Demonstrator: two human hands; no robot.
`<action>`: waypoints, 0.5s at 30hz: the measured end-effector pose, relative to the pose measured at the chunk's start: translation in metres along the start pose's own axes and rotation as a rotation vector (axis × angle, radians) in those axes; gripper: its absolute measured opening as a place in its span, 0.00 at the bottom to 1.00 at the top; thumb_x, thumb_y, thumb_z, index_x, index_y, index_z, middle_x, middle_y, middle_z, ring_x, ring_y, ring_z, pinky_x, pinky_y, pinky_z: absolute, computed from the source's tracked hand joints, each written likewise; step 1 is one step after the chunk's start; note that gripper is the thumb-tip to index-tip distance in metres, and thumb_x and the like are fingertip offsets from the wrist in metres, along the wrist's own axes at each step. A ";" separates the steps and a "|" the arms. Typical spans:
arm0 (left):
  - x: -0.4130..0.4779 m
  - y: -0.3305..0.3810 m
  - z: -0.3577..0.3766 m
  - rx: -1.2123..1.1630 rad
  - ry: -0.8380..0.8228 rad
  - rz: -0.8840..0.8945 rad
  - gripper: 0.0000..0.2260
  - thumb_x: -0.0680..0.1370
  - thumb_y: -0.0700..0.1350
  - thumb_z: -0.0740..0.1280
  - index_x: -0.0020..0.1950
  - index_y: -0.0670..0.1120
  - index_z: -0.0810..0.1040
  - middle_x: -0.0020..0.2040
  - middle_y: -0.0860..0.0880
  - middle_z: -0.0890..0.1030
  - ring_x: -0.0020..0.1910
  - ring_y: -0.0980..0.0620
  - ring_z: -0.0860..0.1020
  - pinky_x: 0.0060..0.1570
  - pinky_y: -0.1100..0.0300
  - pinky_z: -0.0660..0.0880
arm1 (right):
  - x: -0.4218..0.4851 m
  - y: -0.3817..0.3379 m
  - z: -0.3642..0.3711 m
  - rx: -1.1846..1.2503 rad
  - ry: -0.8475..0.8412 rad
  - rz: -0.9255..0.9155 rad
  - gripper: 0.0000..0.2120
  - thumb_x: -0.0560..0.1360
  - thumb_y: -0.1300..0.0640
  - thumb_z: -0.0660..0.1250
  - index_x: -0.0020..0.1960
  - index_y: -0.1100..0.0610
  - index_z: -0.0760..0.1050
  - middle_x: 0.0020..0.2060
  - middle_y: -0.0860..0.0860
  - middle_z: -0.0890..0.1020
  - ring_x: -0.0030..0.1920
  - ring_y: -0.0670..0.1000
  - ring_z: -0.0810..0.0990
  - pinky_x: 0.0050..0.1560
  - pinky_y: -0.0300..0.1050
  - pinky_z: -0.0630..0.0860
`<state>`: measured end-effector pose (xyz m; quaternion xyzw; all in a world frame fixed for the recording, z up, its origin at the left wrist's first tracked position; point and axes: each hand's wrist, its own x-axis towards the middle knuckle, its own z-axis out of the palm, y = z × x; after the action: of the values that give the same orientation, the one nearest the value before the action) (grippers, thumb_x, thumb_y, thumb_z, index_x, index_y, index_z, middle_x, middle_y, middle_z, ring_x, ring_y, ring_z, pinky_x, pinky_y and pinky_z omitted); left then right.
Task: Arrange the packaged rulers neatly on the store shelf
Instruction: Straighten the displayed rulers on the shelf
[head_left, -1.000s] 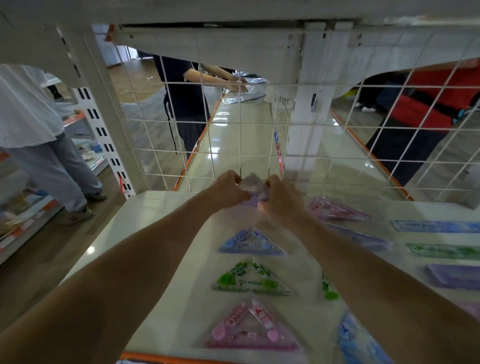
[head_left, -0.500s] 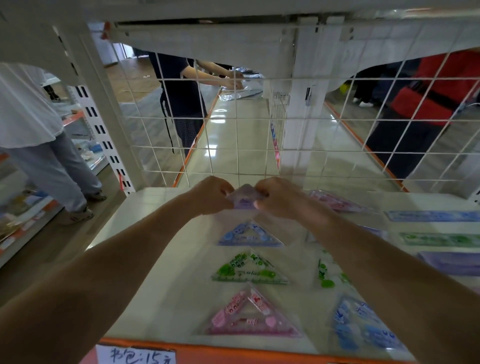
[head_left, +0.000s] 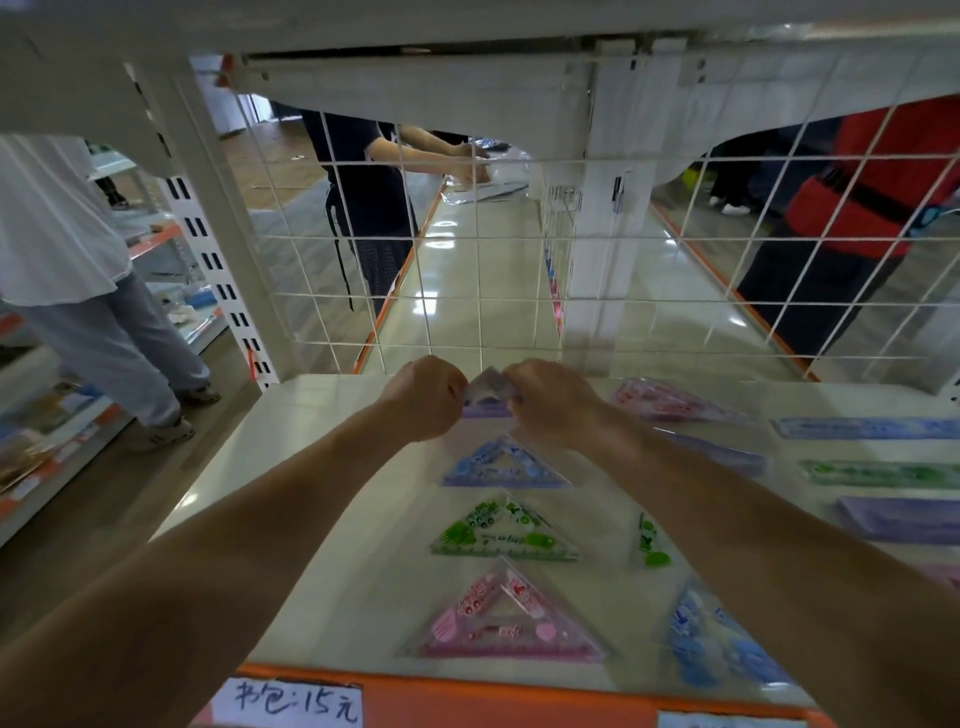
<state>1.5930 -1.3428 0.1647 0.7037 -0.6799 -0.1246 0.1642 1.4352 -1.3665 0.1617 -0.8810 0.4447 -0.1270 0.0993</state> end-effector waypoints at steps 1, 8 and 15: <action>0.000 0.003 0.001 -0.015 0.015 0.008 0.11 0.77 0.40 0.60 0.46 0.42 0.83 0.42 0.44 0.82 0.43 0.44 0.79 0.40 0.54 0.75 | 0.003 0.002 0.002 0.035 0.023 0.039 0.18 0.77 0.68 0.55 0.57 0.52 0.76 0.51 0.54 0.76 0.51 0.55 0.76 0.46 0.46 0.71; -0.001 0.013 0.022 -0.051 0.058 -0.005 0.17 0.76 0.38 0.55 0.58 0.51 0.77 0.59 0.46 0.79 0.59 0.42 0.75 0.56 0.53 0.72 | 0.006 -0.007 0.016 0.012 0.152 0.160 0.15 0.78 0.63 0.58 0.62 0.57 0.75 0.55 0.56 0.75 0.57 0.57 0.73 0.50 0.47 0.70; 0.002 0.005 0.011 -0.112 0.040 -0.061 0.11 0.74 0.38 0.63 0.54 0.44 0.81 0.50 0.42 0.81 0.50 0.43 0.77 0.43 0.58 0.69 | -0.002 0.013 0.008 0.062 0.039 0.188 0.05 0.72 0.61 0.65 0.47 0.55 0.74 0.40 0.52 0.76 0.43 0.55 0.76 0.40 0.43 0.66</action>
<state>1.5845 -1.3457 0.1569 0.7164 -0.6466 -0.1532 0.2128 1.4273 -1.3721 0.1504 -0.8293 0.5231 -0.1481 0.1292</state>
